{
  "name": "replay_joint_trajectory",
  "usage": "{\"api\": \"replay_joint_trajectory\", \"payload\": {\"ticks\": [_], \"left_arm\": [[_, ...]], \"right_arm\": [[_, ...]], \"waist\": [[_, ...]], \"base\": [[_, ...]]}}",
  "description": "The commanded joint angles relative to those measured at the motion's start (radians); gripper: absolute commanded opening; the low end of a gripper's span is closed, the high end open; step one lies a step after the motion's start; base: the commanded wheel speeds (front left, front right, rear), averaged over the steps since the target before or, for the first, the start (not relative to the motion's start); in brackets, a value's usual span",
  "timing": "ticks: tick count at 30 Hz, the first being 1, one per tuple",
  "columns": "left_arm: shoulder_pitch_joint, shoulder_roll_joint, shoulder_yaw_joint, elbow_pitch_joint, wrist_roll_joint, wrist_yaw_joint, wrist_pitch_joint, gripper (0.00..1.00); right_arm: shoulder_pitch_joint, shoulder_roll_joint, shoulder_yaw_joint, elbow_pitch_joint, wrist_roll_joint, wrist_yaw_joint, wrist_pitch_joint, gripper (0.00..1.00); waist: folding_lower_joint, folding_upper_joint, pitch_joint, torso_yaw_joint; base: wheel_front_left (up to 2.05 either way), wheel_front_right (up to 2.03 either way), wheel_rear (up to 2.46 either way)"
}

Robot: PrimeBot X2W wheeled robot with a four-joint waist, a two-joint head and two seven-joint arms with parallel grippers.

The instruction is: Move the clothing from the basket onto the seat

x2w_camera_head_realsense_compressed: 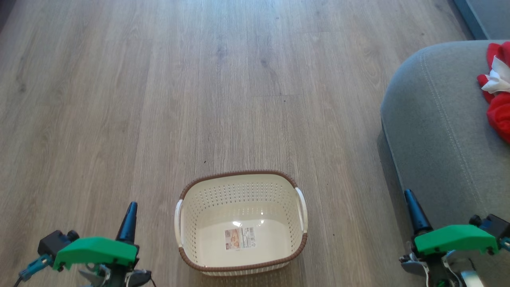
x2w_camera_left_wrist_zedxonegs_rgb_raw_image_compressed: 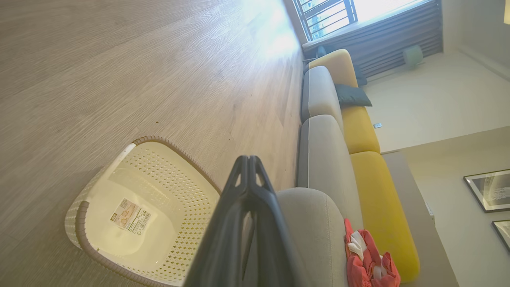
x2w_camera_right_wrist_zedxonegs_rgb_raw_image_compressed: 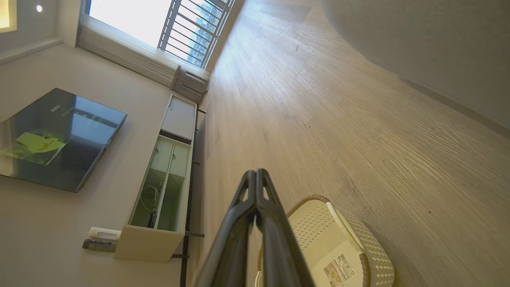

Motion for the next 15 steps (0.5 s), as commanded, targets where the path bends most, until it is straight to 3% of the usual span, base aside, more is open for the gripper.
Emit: {"api": "replay_joint_trajectory", "payload": {"ticks": [1, 15], "left_arm": [[-0.056, 0.002, 0.031, -0.036, -0.025, -0.014, 0.008, 0.0], [-0.06, -0.003, 0.062, -0.057, -0.161, -0.036, 0.049, 0.0]], "right_arm": [[-0.056, 0.001, 0.003, -0.041, 0.027, 0.0, 0.008, 0.0], [-0.063, 0.006, -0.023, -0.063, 0.181, 0.0, 0.048, 0.0]], "waist": [[0.0, 0.0, 0.0, 0.0], [0.0, 0.0, -0.002, 0.005]], "base": [[0.0, 0.0, 0.0], [0.0, 0.0, 0.0]]}}
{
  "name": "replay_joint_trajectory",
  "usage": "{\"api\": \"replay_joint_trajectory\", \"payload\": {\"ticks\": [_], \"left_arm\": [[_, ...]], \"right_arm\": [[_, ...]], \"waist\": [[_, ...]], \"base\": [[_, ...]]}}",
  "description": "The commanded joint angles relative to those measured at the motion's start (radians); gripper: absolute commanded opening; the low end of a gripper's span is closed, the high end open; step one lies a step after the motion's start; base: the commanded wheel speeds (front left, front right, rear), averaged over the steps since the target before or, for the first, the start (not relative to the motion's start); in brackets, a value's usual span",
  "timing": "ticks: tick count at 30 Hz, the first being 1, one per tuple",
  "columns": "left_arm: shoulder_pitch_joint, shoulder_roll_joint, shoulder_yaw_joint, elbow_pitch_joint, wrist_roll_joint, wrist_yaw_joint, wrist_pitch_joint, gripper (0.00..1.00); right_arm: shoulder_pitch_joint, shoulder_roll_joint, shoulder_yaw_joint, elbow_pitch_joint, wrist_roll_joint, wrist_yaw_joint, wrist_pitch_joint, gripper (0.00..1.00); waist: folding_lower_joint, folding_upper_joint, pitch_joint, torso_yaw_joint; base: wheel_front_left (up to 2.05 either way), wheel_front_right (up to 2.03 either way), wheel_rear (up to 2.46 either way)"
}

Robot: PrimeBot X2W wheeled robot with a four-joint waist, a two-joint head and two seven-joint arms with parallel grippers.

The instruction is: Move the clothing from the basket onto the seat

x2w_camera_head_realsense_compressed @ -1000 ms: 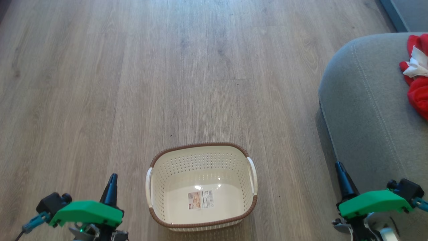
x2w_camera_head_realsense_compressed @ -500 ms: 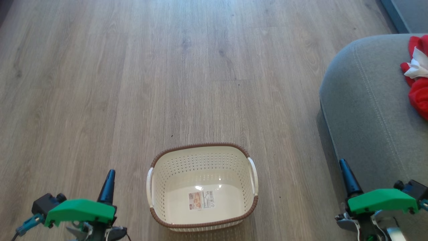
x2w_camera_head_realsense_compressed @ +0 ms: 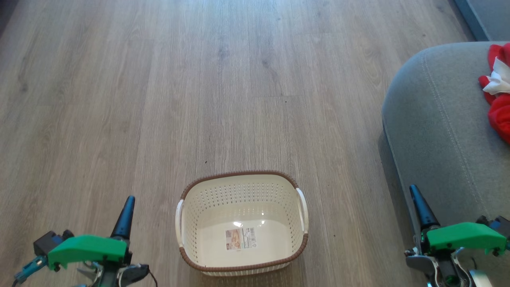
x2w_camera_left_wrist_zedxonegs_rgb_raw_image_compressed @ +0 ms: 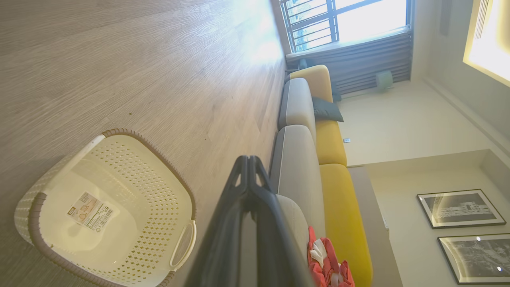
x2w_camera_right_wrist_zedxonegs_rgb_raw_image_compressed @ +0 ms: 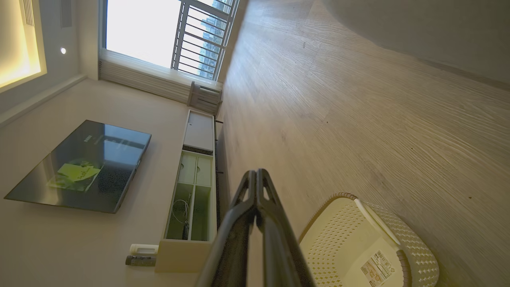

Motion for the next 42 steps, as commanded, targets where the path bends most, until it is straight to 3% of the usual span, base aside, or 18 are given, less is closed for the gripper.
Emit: {"api": "replay_joint_trajectory", "payload": {"ticks": [1, 28, 42], "left_arm": [[-0.055, 0.003, 0.035, -0.04, -0.026, -0.011, 0.01, 0.0], [-0.063, -0.006, 0.094, -0.078, -0.286, -0.053, 0.087, 0.0], [-0.063, -0.006, 0.093, -0.078, -0.287, -0.053, 0.087, 0.0]], "right_arm": [[-0.06, 0.002, 0.006, -0.042, 0.03, 0.0, 0.009, 0.0], [-0.073, 0.013, -0.044, -0.085, 0.323, 0.0, 0.087, 0.0], [-0.073, 0.013, -0.044, -0.085, 0.323, 0.0, 0.087, 0.0]], "waist": [[0.0, 0.0, 0.0, 0.0], [0.0, 0.0, -0.004, 0.009], [0.0, 0.0, -0.004, 0.009]], "base": [[0.0, 0.0, 0.0], [0.0, 0.0, 0.0], [0.0, 0.0, 0.0]]}}
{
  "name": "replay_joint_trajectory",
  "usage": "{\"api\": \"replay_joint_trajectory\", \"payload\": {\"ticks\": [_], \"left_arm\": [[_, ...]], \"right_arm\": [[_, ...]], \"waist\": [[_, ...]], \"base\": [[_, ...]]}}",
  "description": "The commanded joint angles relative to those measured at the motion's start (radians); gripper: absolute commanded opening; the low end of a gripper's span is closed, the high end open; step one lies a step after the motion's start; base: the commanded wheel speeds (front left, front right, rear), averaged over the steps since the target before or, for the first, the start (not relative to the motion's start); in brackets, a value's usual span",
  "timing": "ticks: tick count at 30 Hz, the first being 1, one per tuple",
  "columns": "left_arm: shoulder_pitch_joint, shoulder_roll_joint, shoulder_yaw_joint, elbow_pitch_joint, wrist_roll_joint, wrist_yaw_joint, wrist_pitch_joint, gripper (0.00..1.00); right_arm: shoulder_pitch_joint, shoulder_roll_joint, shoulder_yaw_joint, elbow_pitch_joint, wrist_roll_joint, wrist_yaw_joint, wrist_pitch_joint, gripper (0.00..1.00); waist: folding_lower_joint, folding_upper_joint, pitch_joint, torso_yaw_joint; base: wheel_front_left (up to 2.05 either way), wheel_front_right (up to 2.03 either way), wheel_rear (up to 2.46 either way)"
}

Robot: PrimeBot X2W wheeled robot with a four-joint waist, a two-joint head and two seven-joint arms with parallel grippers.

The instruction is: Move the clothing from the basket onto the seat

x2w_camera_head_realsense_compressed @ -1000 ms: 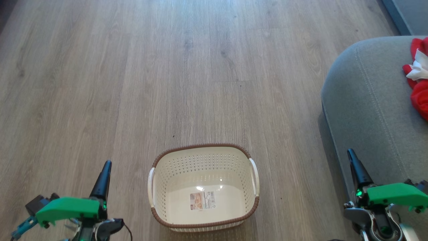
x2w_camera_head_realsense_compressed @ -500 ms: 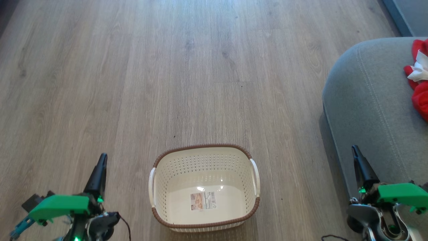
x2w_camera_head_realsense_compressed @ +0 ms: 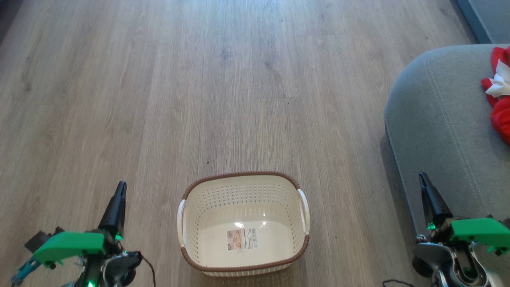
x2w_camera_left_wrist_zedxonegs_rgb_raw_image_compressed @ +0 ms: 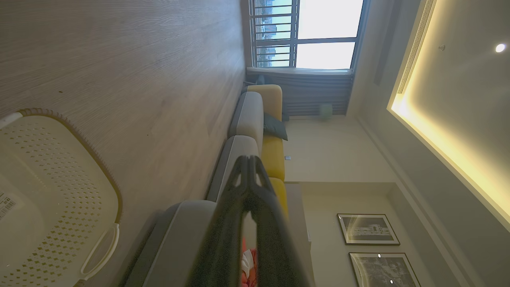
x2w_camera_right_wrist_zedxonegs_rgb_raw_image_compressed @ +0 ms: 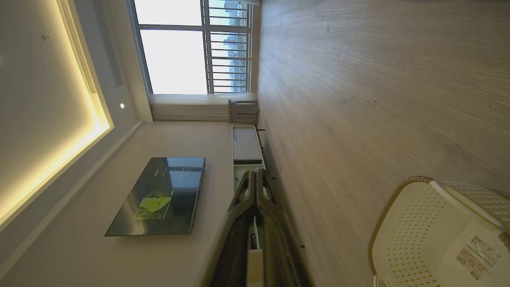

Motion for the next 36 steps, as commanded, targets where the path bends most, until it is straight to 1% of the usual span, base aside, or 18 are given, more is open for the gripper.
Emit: {"api": "replay_joint_trajectory", "payload": {"ticks": [1, 36], "left_arm": [[-0.048, 0.008, 0.036, -0.033, -0.006, -0.009, 0.008, 0.0], [-0.048, 0.008, 0.036, -0.033, -0.006, -0.009, 0.008, 0.0]], "right_arm": [[-0.056, -0.003, 0.016, -0.039, 0.006, 0.0, 0.004, 0.0], [-0.056, -0.003, 0.017, -0.039, 0.006, 0.0, 0.004, 0.0]], "waist": [[0.0, 0.0, 0.0, 0.0], [0.0, 0.0, 0.0, 0.0]], "base": [[0.0, 0.0, 0.0], [0.0, 0.0, 0.0]]}}
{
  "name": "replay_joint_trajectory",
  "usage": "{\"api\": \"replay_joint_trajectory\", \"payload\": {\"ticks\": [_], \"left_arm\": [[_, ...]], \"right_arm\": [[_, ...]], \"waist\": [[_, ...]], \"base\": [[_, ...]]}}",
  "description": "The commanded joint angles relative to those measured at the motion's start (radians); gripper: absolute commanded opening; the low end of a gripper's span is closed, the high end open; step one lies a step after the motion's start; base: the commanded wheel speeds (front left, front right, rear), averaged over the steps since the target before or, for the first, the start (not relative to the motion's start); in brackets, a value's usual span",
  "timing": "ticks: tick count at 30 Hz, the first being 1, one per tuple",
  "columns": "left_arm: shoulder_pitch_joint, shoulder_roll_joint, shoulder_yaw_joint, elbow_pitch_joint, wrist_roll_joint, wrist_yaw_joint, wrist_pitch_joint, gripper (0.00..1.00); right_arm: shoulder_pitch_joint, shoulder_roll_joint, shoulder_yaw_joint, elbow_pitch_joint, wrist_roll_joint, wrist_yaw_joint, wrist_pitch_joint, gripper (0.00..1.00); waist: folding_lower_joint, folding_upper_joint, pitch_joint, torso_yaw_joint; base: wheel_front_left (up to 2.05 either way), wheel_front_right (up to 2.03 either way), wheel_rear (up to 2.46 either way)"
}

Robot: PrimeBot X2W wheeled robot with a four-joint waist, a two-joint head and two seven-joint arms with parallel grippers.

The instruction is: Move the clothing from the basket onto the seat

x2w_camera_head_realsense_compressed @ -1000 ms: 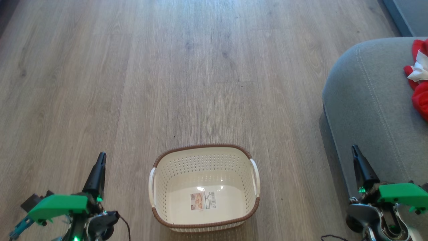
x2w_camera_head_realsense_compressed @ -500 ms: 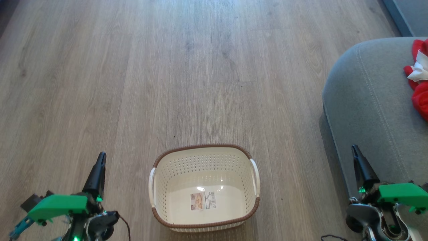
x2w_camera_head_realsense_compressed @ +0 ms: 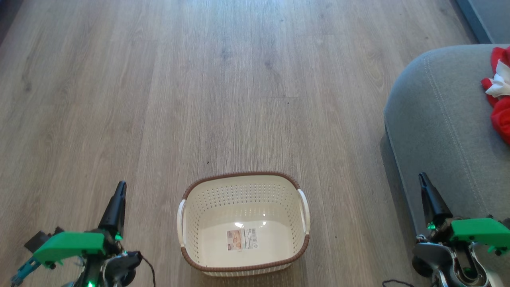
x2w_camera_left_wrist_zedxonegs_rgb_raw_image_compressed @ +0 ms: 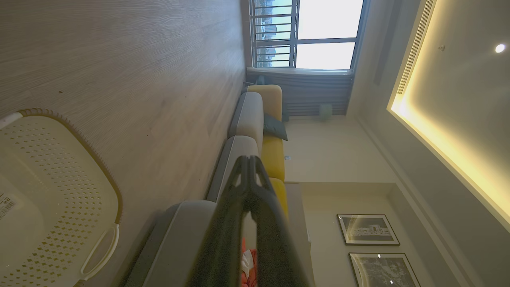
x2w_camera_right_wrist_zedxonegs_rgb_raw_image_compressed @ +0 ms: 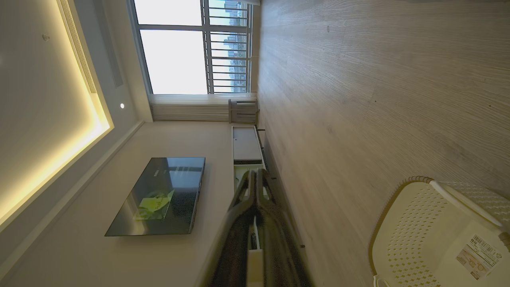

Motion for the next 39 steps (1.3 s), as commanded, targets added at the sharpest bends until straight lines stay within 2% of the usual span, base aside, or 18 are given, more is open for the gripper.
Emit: {"api": "replay_joint_trajectory", "payload": {"ticks": [1, 39], "left_arm": [[-0.048, 0.008, 0.035, -0.033, -0.006, -0.009, 0.008, 0.0], [-0.048, 0.008, 0.035, -0.033, -0.006, -0.009, 0.008, 0.0]], "right_arm": [[-0.056, -0.003, 0.017, -0.039, 0.006, 0.0, 0.004, 0.0], [-0.056, -0.003, 0.017, -0.039, 0.007, 0.0, 0.003, 0.0]], "waist": [[0.0, 0.0, 0.0, 0.0], [0.0, 0.0, 0.0, 0.0]], "base": [[0.0, 0.0, 0.0], [0.0, 0.0, 0.0]]}}
